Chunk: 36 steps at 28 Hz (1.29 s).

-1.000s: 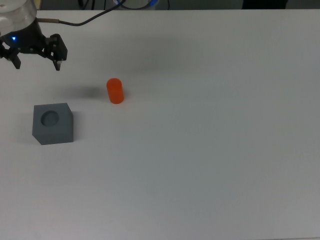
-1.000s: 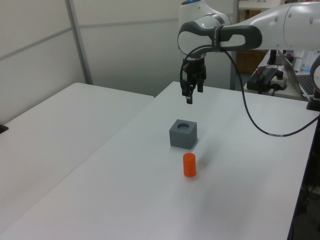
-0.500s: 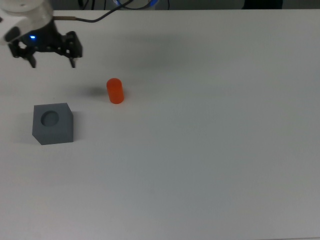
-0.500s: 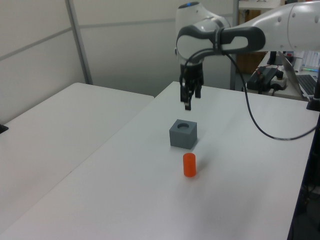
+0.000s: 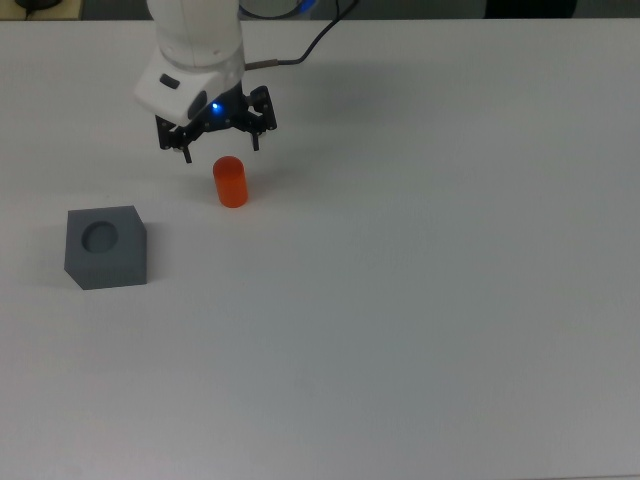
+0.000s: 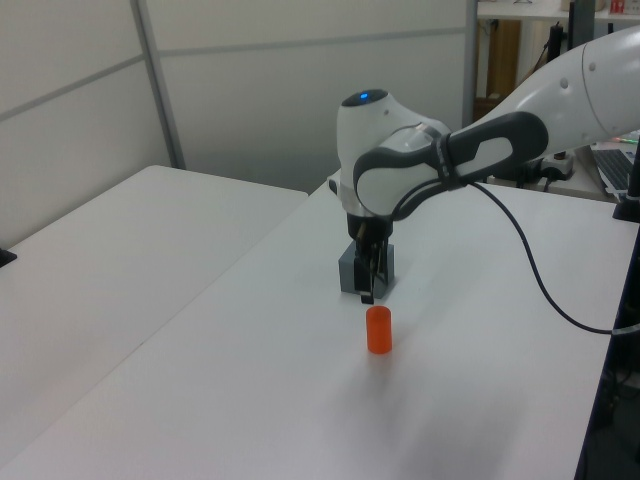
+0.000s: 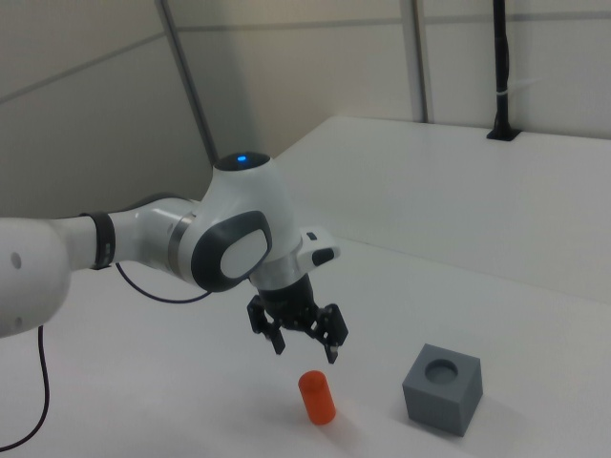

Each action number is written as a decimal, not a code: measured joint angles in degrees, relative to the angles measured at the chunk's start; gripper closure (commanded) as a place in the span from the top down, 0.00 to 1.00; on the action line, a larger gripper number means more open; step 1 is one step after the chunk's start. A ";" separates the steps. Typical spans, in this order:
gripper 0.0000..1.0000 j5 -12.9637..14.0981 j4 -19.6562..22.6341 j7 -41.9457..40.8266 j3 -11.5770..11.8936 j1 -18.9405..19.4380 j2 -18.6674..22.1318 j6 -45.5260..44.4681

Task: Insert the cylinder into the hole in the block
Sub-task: 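Lower the gripper around the orange cylinder and close on it, then lift the orange cylinder and carry it above the grey cube's hole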

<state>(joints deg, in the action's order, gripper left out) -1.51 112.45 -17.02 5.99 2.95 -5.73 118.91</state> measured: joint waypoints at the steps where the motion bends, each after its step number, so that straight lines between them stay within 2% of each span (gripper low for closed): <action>1: 1.00 -0.15 0.25 -0.14 0.00 0.08 -0.17 0.01; 6: 1.00 -2.35 0.77 -0.47 0.02 0.13 -1.83 0.02; 8: 0.96 -2.64 0.77 -0.48 0.02 0.14 -2.42 0.03; 10: 0.88 -2.81 0.78 -0.51 0.02 0.14 -2.94 0.03; 12: 0.68 -2.98 0.78 -0.61 -0.02 0.15 -3.42 0.03; 16: 0.51 -4.33 0.78 -0.66 -0.25 0.23 -4.11 0.03; 20: 0.51 -5.31 0.78 -0.66 -0.82 0.26 -4.92 0.05; 25: 0.18 -6.59 0.66 -0.66 -1.72 0.28 -5.53 0.06; 26: 0.15 -6.65 0.67 -0.66 -1.79 0.28 -5.54 0.05; 28: 0.10 -6.71 0.65 -0.66 -1.82 0.28 -5.56 0.06; 36: 0.09 -6.68 -1.20 -0.53 -1.66 -0.01 -5.57 0.71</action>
<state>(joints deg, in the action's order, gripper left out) -8.19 111.25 -17.55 4.34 2.94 -11.31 119.62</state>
